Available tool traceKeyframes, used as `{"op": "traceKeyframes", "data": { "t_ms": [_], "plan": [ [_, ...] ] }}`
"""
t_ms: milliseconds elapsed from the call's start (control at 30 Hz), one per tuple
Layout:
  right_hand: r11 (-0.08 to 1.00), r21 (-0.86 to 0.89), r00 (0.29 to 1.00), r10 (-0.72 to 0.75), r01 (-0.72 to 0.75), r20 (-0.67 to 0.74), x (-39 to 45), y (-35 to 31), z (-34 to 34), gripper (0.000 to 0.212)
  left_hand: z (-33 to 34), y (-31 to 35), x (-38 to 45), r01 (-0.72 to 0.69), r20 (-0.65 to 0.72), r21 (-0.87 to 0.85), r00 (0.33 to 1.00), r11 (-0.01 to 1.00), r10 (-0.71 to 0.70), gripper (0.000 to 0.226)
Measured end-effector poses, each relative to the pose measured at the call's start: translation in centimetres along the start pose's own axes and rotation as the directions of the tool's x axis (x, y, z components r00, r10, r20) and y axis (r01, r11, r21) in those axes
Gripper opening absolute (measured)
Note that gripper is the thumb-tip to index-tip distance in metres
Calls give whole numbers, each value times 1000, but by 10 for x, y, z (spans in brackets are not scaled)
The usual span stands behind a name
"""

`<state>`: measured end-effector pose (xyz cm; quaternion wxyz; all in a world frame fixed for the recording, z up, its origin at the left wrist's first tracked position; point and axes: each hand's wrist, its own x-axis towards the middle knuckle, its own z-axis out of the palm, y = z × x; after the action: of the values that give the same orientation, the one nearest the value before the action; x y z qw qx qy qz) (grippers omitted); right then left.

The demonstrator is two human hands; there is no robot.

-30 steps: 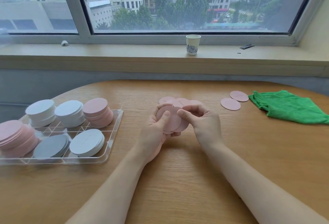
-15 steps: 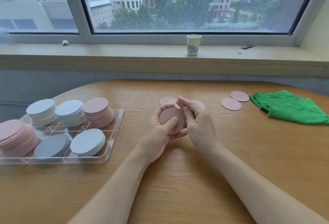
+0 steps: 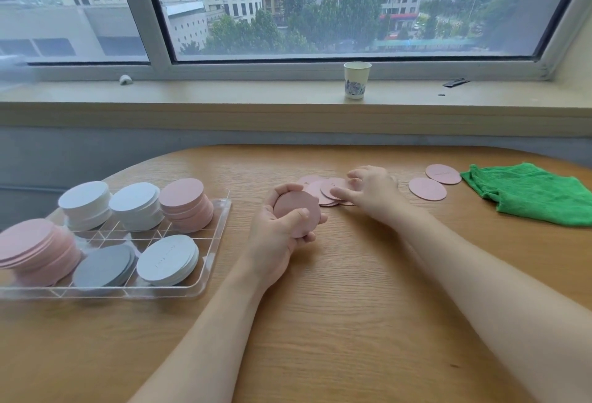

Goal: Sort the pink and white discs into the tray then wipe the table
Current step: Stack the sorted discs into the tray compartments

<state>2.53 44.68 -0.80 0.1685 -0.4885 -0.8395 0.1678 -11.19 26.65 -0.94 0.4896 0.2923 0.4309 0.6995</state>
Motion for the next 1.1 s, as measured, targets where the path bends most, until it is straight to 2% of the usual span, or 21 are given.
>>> {"op": "traceKeyframes", "data": {
  "t_ms": [67, 167, 233, 300, 367, 433, 500, 567, 600, 633, 700, 767, 800, 867, 933, 1033, 1100],
  "plan": [
    [999, -9, 998, 41, -41, 46, 6, -3, 3, 70, 0, -1, 1, 10, 2, 13, 1000, 1000, -10, 38],
    [992, 105, 998, 65, -63, -14, 5, -3, 2, 63, 0, -1, 1, 12, 7, 29, 1000, 999, -13, 38],
    [974, 228, 995, 34, -13, -89, 1, -1, 2, 46, 0, -2, 1, 8, 6, 37, 1000, 999, -9, 39],
    [915, 402, 990, 27, 31, -139, -7, 1, 1, 23, 0, -2, 1, 0, 5, 35, 1000, 999, 0, 38],
    [843, 536, 984, 60, 39, -167, -16, 2, -4, 10, 0, -3, 1, -12, 1, 23, 1000, 1000, 12, 37],
    [737, 675, 980, 108, 33, -165, -25, 2, -11, 7, 1, -2, 1, -27, -13, 6, 1000, 1000, 27, 33],
    [569, 822, 982, 138, 30, -131, -37, 1, -22, 8, 2, -1, 1, -38, -32, -9, 999, 999, 38, 25],
    [348, 938, 994, 101, 5, -43, -52, -2, -31, 12, 4, 1, 2, -38, -62, -15, 997, 999, 37, 20],
    [265, 964, 998, 58, -19, 4, -60, -5, -34, 15, 5, 2, 1, -36, -72, -9, 997, 999, 36, 24],
    [231, 972, 999, 11, -38, 37, -67, -9, -34, 18, 6, 2, 1, -32, -73, 2, 997, 999, 32, 32],
    [275, 961, 997, -58, -41, 59, -78, -19, -30, 20, 7, 1, 0, -29, -50, 14, 998, 999, 30, 48],
    [397, 918, 997, -73, -1, 33, -84, -29, -23, 18, 8, 1, -2, -40, -21, 22, 999, 999, 40, 54],
    [468, 883, 997, -77, 29, 8, -85, -34, -20, 16, 8, 1, -3, -44, -10, 33, 999, 998, 45, 52],
    [566, 819, 994, -105, 91, -37, -86, -38, -12, 14, 8, 0, -5, -45, 14, 50, 999, 998, 44, 33],
    [602, 789, 991, -121, 123, -62, -86, -40, -6, 14, 5, -2, -5, -43, 44, 60, 998, 997, 40, 22],
    [619, 774, 990, -116, 134, -78, -81, -36, -5, 9, 3, -3, -5, -39, 67, 68, 997, 997, 35, 30],
    [668, 735, 993, -63, 117, -101, -74, -32, -7, 6, 3, 0, -4, -36, 56, 62, 998, 997, 33, 29]
  ]
}}
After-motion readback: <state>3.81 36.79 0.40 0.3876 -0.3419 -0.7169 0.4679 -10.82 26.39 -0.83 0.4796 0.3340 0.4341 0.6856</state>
